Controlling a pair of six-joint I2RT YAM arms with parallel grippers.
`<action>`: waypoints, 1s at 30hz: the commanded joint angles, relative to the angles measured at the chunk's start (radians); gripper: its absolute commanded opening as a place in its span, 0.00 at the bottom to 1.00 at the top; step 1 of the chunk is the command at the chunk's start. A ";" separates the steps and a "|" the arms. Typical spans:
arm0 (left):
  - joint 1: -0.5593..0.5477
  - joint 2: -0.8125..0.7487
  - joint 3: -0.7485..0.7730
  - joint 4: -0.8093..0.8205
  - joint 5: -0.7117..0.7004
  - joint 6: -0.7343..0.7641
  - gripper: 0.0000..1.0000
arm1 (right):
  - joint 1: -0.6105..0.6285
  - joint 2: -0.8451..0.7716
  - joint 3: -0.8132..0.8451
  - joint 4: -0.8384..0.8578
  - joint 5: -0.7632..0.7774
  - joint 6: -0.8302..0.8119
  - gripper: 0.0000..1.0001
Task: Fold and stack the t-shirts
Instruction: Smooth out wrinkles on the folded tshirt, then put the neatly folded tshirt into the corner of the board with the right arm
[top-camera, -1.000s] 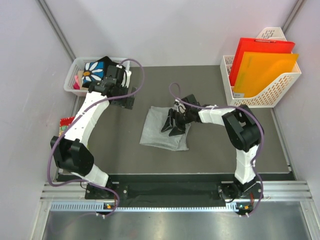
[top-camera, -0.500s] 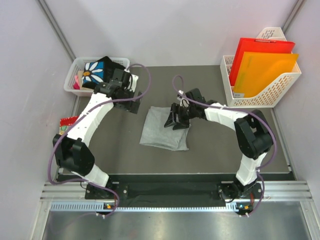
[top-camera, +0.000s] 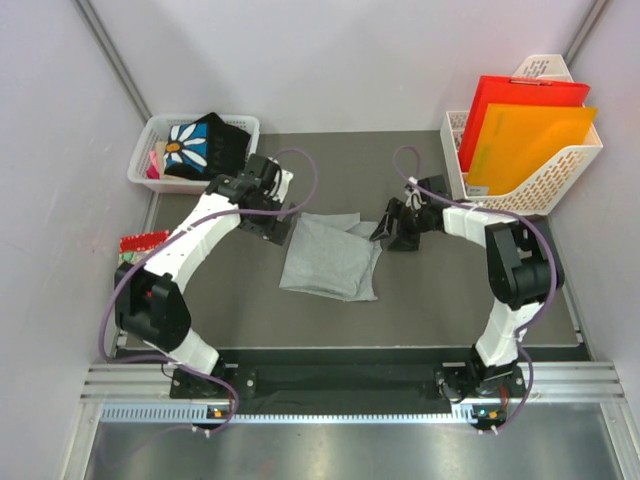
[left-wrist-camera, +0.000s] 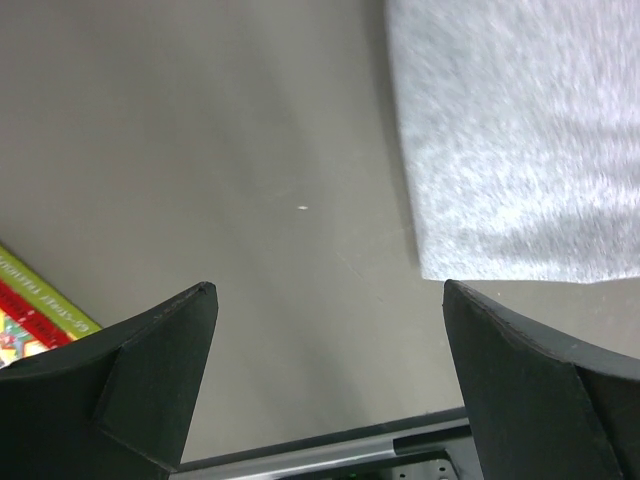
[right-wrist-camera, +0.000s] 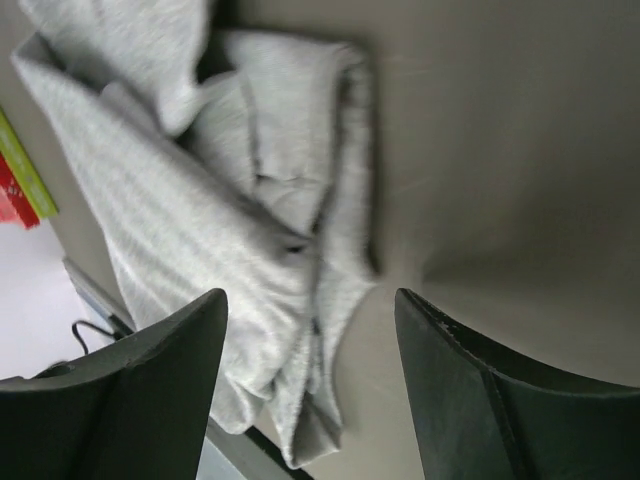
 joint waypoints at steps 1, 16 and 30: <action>-0.044 0.042 -0.024 0.048 -0.011 0.005 0.99 | -0.043 -0.041 -0.023 0.065 -0.010 -0.018 0.68; -0.146 0.189 -0.047 0.184 -0.023 -0.014 0.99 | 0.016 0.146 -0.007 0.215 -0.091 0.012 0.69; -0.200 0.406 -0.024 0.266 -0.039 -0.026 0.99 | 0.096 0.189 -0.081 0.324 -0.094 0.074 0.23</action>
